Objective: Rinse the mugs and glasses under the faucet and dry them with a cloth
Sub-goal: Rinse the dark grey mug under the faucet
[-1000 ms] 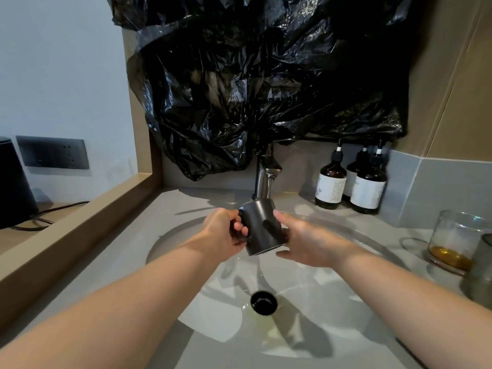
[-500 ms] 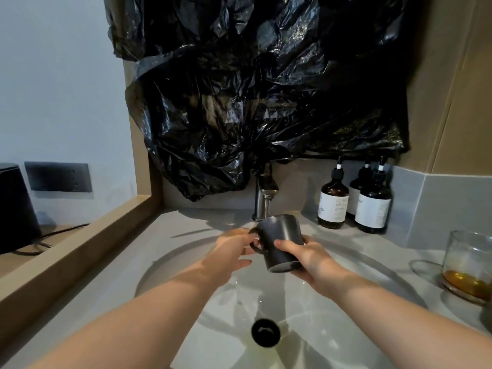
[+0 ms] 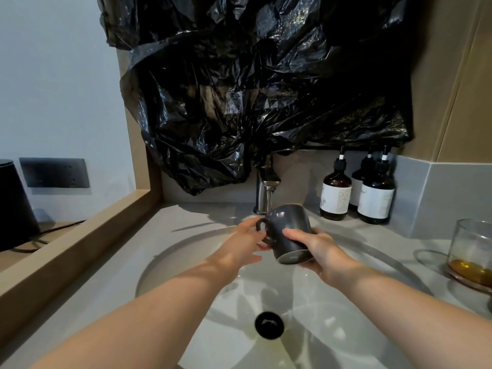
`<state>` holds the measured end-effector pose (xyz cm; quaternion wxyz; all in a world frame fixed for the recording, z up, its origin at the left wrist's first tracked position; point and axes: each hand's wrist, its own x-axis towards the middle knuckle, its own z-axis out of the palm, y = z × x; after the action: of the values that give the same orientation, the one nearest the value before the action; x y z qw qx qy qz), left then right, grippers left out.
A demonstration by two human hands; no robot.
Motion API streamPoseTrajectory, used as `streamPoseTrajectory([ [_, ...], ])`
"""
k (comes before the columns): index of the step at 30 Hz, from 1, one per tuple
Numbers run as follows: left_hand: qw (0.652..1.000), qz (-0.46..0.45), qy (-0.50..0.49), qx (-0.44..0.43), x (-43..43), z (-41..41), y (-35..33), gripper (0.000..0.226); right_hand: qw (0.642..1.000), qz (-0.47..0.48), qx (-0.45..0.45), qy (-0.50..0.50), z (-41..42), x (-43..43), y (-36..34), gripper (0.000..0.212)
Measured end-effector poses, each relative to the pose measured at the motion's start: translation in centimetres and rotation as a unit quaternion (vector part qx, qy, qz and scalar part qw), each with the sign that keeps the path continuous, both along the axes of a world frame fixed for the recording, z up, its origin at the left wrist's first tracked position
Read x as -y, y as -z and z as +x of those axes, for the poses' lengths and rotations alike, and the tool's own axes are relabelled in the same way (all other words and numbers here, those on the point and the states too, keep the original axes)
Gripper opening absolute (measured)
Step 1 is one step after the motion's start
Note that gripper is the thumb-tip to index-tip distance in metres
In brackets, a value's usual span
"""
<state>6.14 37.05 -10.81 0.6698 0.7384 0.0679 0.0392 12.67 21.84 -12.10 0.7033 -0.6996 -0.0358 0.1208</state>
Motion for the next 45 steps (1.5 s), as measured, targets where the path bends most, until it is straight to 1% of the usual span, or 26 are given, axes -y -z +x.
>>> streamPoseTrajectory([
  [2,0.999,0.001,-0.030,0.011,0.0,0.0,0.0,0.025,0.995,-0.091,0.051,-0.001,0.1,-0.4,-0.1,0.054],
  [4,0.998,0.011,-0.053,0.034,-0.3,0.1,0.0,0.022,0.981,-0.163,0.100,-0.015,-0.1,-0.9,-0.6,0.057],
  [7,0.996,0.022,-0.079,0.047,-1.0,0.1,-0.1,0.020,0.964,-0.211,0.153,-0.059,-0.7,-1.4,-1.1,0.058],
  [10,0.996,0.028,-0.074,0.037,-1.2,0.2,-0.1,0.017,0.948,-0.257,0.166,-0.089,-1.0,-1.6,-0.8,0.059],
  [12,0.996,0.044,-0.074,0.033,-1.2,0.2,0.0,0.016,0.950,-0.253,0.159,-0.094,-0.9,-1.5,-0.5,0.065],
  [15,0.994,0.025,-0.101,0.020,-1.0,0.4,0.3,0.021,0.957,-0.232,0.156,-0.083,-0.7,-1.3,-0.5,0.078],
  [17,0.989,-0.012,-0.148,-0.010,-0.8,0.6,0.4,0.018,0.967,-0.204,0.138,-0.071,-0.5,-1.3,-0.3,0.085],
  [19,0.979,-0.071,-0.187,-0.035,-0.6,0.5,0.6,0.009,0.977,-0.165,0.111,-0.072,-0.5,-1.3,0.2,0.089],
  [22,0.967,-0.166,-0.188,-0.042,-0.4,0.3,0.5,0.008,0.990,-0.094,0.049,-0.097,-0.6,-1.3,0.5,0.089],
  [24,0.962,-0.195,-0.186,-0.045,-0.2,0.2,0.4,0.009,0.993,-0.066,0.033,-0.091,-0.6,-1.4,0.4,0.086],
  [26,0.959,-0.207,-0.188,-0.042,-0.1,0.3,0.3,0.013,0.996,-0.055,0.051,-0.041,-0.4,-1.6,0.3,0.079],
  [29,0.964,-0.202,-0.171,-0.030,0.0,0.4,0.0,0.018,0.994,-0.046,0.092,0.034,-0.3,-1.9,-0.4,0.066],
  [32,0.971,-0.185,-0.150,-0.034,0.0,0.5,0.1,0.020,0.983,-0.078,0.158,0.059,-0.6,-1.7,-1.0,0.054],
  [34,0.972,-0.174,-0.149,-0.051,0.1,0.4,0.2,0.020,0.971,-0.107,0.207,0.057,-0.8,-1.8,-1.2,0.050],
  [37,0.969,-0.174,-0.164,-0.065,0.2,0.8,0.7,0.025,0.959,-0.124,0.250,0.045,-1.0,-2.4,-1.4,0.055],
  [39,0.967,-0.178,-0.164,-0.078,0.0,1.0,1.0,0.024,0.952,-0.138,0.272,0.040,-1.1,-2.7,-1.4,0.061],
  [41,0.962,-0.210,-0.148,-0.090,0.0,0.8,0.9,0.019,0.943,-0.167,0.288,0.028,-1.2,-2.7,-1.5,0.074],
  [43,0.954,-0.250,-0.133,-0.101,0.0,0.5,0.8,0.022,0.933,-0.199,0.299,0.016,-1.4,-2.7,-1.7,0.083],
  [45,0.948,-0.269,-0.125,-0.112,-0.1,0.4,0.8,0.026,0.928,-0.217,0.303,0.011,-1.6,-3.0,-1.9,0.089],
])
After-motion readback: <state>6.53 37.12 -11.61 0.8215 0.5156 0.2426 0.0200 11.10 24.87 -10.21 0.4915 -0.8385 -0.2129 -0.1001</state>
